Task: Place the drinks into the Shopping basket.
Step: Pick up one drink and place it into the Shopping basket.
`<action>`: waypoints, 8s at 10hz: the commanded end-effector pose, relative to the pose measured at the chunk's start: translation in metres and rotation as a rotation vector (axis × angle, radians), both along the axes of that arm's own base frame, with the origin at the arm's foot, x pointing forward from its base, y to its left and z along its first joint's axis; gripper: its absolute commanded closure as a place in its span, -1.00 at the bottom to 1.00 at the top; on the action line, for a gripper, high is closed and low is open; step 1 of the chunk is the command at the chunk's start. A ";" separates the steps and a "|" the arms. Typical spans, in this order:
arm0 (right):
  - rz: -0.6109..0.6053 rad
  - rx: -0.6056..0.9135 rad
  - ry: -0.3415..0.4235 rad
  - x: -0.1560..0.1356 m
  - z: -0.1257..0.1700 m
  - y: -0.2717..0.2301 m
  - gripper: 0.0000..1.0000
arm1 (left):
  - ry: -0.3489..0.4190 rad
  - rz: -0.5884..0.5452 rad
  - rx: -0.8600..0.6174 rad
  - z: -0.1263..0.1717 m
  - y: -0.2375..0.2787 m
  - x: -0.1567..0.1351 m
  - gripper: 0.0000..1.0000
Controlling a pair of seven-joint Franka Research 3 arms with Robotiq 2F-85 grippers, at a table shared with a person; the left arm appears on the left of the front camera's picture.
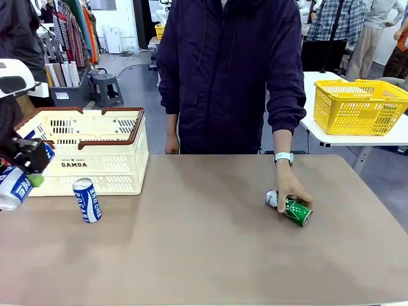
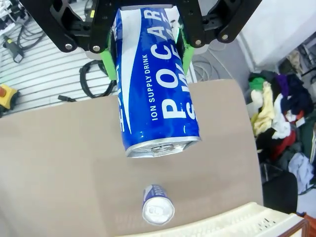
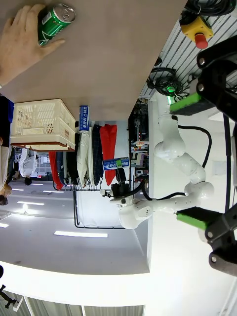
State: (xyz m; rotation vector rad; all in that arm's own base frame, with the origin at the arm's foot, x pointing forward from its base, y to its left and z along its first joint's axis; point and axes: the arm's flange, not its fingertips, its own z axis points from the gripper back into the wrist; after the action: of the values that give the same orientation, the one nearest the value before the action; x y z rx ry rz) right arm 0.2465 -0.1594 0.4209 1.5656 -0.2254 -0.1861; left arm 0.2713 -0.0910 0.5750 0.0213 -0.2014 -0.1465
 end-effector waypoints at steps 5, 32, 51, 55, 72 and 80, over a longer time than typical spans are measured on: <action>-0.006 0.021 0.013 0.001 0.007 0.001 -1.00 | 0.043 -0.084 -0.125 0.054 0.108 0.231 1.00; -0.006 0.021 0.013 0.001 0.007 0.001 -1.00 | 0.161 0.114 -0.033 -0.146 0.120 0.418 -1.00; -0.006 0.021 0.013 0.001 0.007 0.001 -1.00 | 0.238 -0.321 -1.245 -0.072 0.289 0.110 -1.00; -0.006 0.021 0.013 0.001 0.007 0.001 -1.00 | 0.238 -0.321 -1.245 -0.072 0.289 0.110 -1.00; -0.006 0.021 0.013 0.001 0.007 0.001 -1.00 | -0.031 0.107 0.091 -0.059 0.028 0.141 -1.00; -0.006 0.021 0.013 0.001 0.007 0.001 -1.00 | -0.011 -0.017 -0.122 -0.086 0.016 0.156 -1.00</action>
State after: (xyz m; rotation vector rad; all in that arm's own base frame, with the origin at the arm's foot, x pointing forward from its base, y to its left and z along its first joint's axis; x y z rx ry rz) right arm 0.2466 -0.1594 0.4210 1.5654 -0.2253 -0.1860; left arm 0.4303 -0.0747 0.4995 -0.0546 -0.1901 -0.1964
